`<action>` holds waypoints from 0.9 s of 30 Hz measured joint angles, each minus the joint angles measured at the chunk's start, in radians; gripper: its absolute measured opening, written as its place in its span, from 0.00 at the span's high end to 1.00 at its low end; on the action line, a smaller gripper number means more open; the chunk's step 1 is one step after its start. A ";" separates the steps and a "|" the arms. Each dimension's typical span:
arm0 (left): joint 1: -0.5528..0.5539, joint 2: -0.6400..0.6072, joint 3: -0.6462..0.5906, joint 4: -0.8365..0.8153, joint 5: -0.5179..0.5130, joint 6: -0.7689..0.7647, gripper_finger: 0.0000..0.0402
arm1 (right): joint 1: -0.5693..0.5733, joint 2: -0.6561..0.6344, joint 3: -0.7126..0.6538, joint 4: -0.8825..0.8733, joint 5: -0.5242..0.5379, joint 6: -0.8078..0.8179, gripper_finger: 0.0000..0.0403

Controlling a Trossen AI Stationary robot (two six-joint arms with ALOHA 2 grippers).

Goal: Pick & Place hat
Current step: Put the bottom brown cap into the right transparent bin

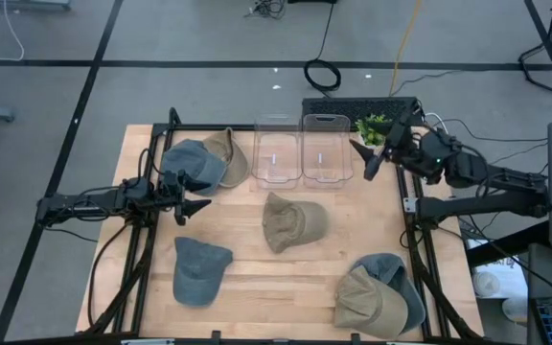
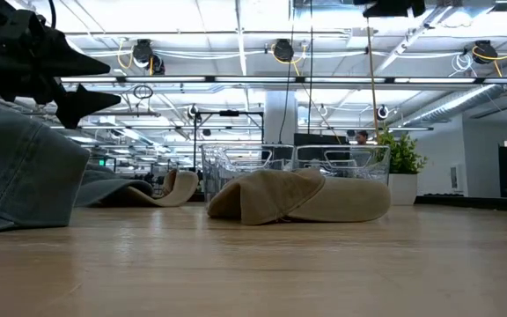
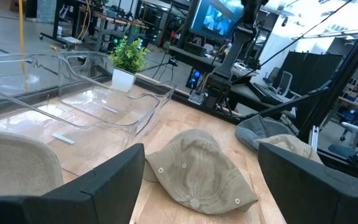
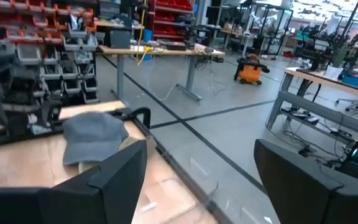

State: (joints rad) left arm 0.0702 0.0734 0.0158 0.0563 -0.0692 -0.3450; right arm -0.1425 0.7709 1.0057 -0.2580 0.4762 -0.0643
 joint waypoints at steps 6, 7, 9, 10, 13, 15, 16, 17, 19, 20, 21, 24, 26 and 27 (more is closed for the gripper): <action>0.000 0.000 0.000 0.000 0.000 0.000 0.19 | 0.012 0.086 0.150 -0.010 0.116 0.000 0.30; 0.000 0.000 0.000 0.000 0.000 0.000 0.19 | 0.017 0.100 0.175 -0.009 0.143 -0.002 0.30; 0.000 0.000 0.000 0.000 0.000 0.000 0.19 | 0.030 0.127 0.220 -0.009 0.191 -0.012 0.30; 0.000 0.000 0.000 0.000 0.000 0.000 0.19 | 0.038 0.140 0.241 -0.009 0.212 -0.018 0.30; 0.000 0.000 0.000 0.000 0.000 0.000 0.19 | 0.067 0.179 0.298 -0.009 0.264 -0.047 0.30; 0.000 0.000 0.000 0.000 0.000 0.000 0.19 | 0.092 0.202 0.329 -0.009 0.289 -0.058 0.30; 0.000 0.000 0.000 0.000 0.000 0.000 0.19 | 0.107 0.212 0.340 -0.008 0.295 -0.058 0.30; 0.000 0.000 0.000 0.000 0.000 0.000 0.19 | 0.125 0.221 0.349 -0.008 0.305 -0.058 0.30; 0.000 0.000 0.000 0.000 0.000 0.000 0.19 | 0.166 0.237 0.362 -0.009 0.315 -0.057 0.30; 0.000 0.000 0.000 0.000 0.000 0.000 0.19 | 0.186 0.241 0.365 -0.008 0.315 -0.060 0.30; 0.000 0.000 0.000 0.000 0.000 0.000 0.19 | 0.208 0.243 0.365 -0.009 0.316 -0.062 0.30; 0.000 0.000 0.000 0.000 0.000 0.000 0.19 | 0.282 0.246 0.365 -0.008 0.339 -0.056 0.30; 0.000 0.000 0.000 0.000 0.000 0.000 0.19 | 0.345 0.245 0.365 -0.006 0.391 -0.051 0.30; 0.000 0.000 0.000 0.000 0.000 0.000 0.19 | 0.378 0.245 0.365 -0.005 0.420 -0.052 0.30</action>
State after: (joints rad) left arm 0.0704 0.0734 0.0162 0.0563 -0.0692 -0.3450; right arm 0.2360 1.0161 1.3708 -0.2633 0.8958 -0.1165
